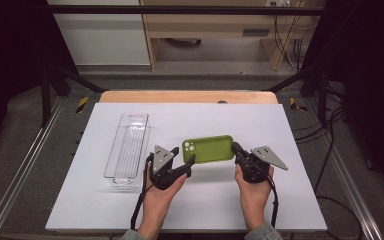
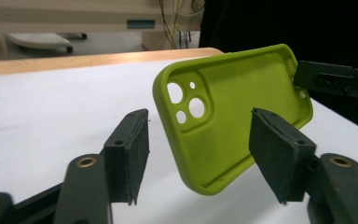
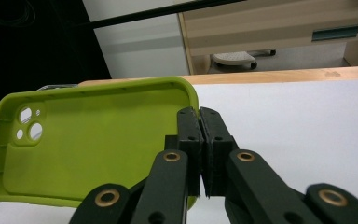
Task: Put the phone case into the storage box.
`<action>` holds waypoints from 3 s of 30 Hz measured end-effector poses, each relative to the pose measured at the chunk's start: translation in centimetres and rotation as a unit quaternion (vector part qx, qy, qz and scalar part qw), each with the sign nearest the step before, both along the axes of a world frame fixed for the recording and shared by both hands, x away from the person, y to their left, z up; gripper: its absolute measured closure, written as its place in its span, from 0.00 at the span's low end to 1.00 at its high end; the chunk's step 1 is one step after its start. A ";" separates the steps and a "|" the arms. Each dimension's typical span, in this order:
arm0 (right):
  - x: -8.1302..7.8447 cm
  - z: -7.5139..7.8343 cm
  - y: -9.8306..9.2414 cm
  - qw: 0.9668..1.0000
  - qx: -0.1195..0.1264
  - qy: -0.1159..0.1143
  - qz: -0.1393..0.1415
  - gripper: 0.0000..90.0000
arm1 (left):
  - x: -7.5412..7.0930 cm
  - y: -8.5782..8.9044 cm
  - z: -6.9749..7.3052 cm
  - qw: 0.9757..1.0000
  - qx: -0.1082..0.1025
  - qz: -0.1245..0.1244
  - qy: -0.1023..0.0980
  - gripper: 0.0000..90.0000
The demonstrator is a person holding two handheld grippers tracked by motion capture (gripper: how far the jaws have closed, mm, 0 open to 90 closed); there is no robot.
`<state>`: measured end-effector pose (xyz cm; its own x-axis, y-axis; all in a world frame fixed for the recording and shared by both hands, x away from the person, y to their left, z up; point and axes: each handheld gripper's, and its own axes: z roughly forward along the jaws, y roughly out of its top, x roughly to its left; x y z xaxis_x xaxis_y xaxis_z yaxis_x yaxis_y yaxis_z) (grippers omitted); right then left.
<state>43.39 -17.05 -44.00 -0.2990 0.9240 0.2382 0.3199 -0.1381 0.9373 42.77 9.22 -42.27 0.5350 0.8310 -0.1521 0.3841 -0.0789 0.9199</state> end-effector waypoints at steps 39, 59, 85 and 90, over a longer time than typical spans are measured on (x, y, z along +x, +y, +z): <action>-0.4 -0.8 1.6 1.000 -0.019 -0.008 0.016 0.97 | 0.2 1.9 -0.4 0.999 -0.006 0.034 0.002 0.90; 0.5 -1.2 1.5 0.998 -0.005 -0.024 0.060 0.57 | 0.1 3.2 0.0 0.996 0.033 0.070 -0.034 0.91; -1.3 -2.1 -3.2 0.987 -0.116 -0.034 0.103 0.15 | 1.2 8.0 2.8 0.992 0.080 0.079 -0.059 0.91; -2.4 -2.2 -4.9 0.984 -0.137 -0.021 0.115 0.14 | 1.7 9.7 4.4 0.987 0.105 0.089 -0.083 0.91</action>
